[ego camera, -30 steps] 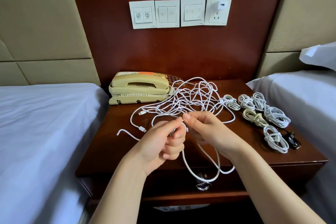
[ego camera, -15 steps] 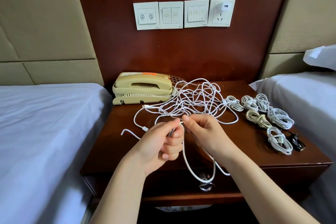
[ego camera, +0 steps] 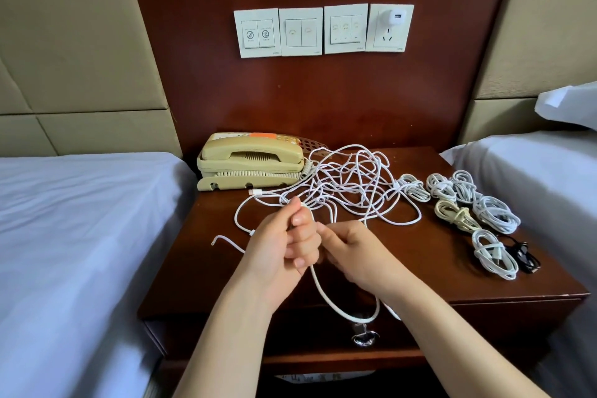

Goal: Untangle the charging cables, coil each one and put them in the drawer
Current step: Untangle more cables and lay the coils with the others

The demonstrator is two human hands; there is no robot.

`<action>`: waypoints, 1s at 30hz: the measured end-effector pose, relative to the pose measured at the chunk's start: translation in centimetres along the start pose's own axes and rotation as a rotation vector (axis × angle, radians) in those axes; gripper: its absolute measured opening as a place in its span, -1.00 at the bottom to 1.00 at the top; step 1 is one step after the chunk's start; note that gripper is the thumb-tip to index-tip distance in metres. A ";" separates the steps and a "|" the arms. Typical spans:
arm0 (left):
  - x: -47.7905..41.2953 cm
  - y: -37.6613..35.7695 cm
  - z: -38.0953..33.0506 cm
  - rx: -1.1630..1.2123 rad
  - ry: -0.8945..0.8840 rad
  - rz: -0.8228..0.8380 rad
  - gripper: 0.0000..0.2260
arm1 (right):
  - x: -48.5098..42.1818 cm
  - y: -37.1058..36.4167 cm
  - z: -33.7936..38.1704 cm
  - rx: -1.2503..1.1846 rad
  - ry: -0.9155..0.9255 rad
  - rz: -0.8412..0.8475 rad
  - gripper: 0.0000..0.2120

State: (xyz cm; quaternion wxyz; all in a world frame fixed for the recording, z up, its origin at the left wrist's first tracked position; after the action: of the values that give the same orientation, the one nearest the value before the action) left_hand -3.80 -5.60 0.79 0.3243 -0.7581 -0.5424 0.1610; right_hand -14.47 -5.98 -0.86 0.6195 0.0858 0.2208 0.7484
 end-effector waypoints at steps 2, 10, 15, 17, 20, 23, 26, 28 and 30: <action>0.0 0.1 0.1 0.027 0.001 -0.034 -0.58 | 0.2 0.3 0.6 0.153 0.060 -0.023 -0.56; -0.3 0.5 -0.3 0.082 -0.047 -0.143 -0.63 | 1.6 -0.7 2.5 0.685 0.081 0.068 -0.77; -0.9 1.0 -0.4 -0.032 -0.123 -0.250 -0.63 | 2.9 -1.2 4.1 1.013 0.227 0.139 -0.75; -1.0 1.3 -0.5 -0.137 -0.192 -0.293 -0.63 | 3.2 -1.6 4.5 1.041 0.250 0.156 -0.78; -1.1 2.0 -0.7 -0.398 -0.290 -0.387 -0.63 | 3.5 -2.0 4.9 1.017 0.290 0.154 -0.80; -1.1 2.3 -1.1 -0.483 -0.320 -0.439 -0.64 | 3.7 -1.3 5.8 0.890 0.343 0.116 -0.78; -0.8 2.0 -1.3 -0.656 -0.317 -0.453 -0.62 | 3.5 0.1 6.6 0.633 0.384 0.039 -0.81; -0.7 1.6 -0.9 -0.752 -0.276 -0.427 -0.60 | 2.9 0.9 6.3 0.506 0.355 -0.009 -0.81; -0.6 1.2 -0.2 -0.717 -0.214 -0.366 -0.54 | 2.4 1.5 5.7 0.373 0.323 -0.039 -0.79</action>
State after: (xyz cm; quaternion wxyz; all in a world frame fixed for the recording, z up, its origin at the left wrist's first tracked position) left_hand -3.07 -6.46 0.06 0.0049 -0.6932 -0.7205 -0.0201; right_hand -14.02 -2.59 4.49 0.5639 0.0736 0.4532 0.6864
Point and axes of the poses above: each hand's wrist, its own x-axis away from the middle knuckle, its own y-axis out of the back of the hand, z = x × y, the point moved 4 cm from there along -x, towards the middle knuckle
